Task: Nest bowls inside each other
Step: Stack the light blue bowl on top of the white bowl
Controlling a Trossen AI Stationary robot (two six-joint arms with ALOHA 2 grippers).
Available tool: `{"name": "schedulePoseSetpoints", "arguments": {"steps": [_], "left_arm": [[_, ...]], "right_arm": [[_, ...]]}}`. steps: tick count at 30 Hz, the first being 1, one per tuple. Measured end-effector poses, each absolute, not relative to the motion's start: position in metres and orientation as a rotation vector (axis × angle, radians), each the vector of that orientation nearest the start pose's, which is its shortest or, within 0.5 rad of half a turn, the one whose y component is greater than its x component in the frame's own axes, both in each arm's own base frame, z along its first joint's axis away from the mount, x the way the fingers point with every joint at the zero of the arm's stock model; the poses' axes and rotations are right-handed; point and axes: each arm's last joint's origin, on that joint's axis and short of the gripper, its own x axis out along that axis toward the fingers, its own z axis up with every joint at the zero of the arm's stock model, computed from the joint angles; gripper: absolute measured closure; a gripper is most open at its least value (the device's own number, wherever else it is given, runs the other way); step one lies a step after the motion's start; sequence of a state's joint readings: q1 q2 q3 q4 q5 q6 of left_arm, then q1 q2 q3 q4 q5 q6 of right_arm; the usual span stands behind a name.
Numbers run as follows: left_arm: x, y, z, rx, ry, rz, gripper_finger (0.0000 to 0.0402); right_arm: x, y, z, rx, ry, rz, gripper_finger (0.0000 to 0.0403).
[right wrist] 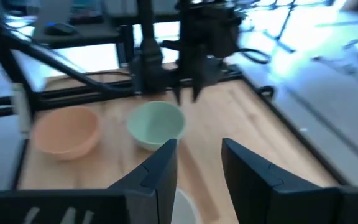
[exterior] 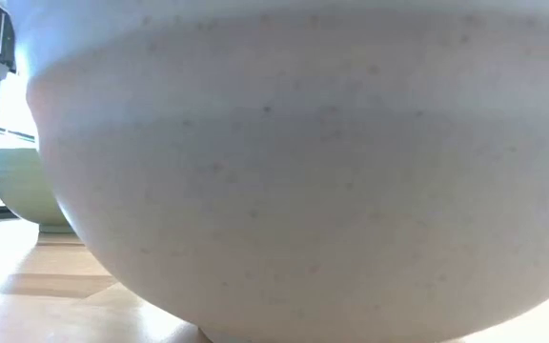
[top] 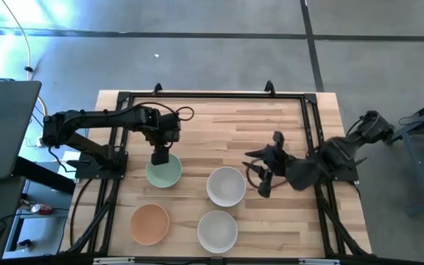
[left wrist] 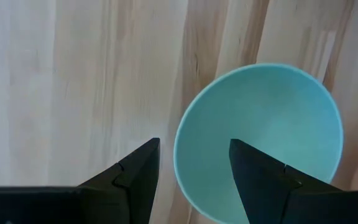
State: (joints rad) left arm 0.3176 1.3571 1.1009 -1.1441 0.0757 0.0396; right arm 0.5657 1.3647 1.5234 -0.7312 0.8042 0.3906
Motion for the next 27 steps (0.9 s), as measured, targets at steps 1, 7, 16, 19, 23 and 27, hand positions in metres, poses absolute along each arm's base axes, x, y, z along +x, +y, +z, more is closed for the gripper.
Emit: {"name": "schedulePoseSetpoints", "arguments": {"steps": [1, 7, 16, 19, 23, 27], "left_arm": [[0.222, 0.071, 0.261, -0.238, 1.379, 0.171, 0.0218], [0.222, 0.071, 0.259, -0.219, 1.37, 0.158, 0.0218], [0.225, 0.069, 0.26, -0.195, 1.35, 0.145, 0.0218], [0.226, 0.068, 0.26, -0.182, 1.354, 0.151, 0.0218], [0.227, 0.069, 0.258, -0.171, 1.367, 0.179, 0.0218], [0.231, 0.07, 0.252, -0.183, 1.395, 0.174, 0.0218]], "right_arm": [[0.237, 0.131, 0.411, 0.002, 0.387, -0.337, 0.0284], [0.215, 0.143, 0.404, -0.044, 0.377, -0.455, 0.0284], [0.183, 0.152, 0.395, 0.002, 0.316, -0.553, 0.0284], [0.176, 0.156, 0.395, 0.007, 0.277, -0.561, 0.0284], [0.168, 0.16, 0.395, 0.003, 0.217, -0.568, 0.0284], [0.163, 0.165, 0.396, 0.004, 0.181, -0.56, 0.0284]]}}
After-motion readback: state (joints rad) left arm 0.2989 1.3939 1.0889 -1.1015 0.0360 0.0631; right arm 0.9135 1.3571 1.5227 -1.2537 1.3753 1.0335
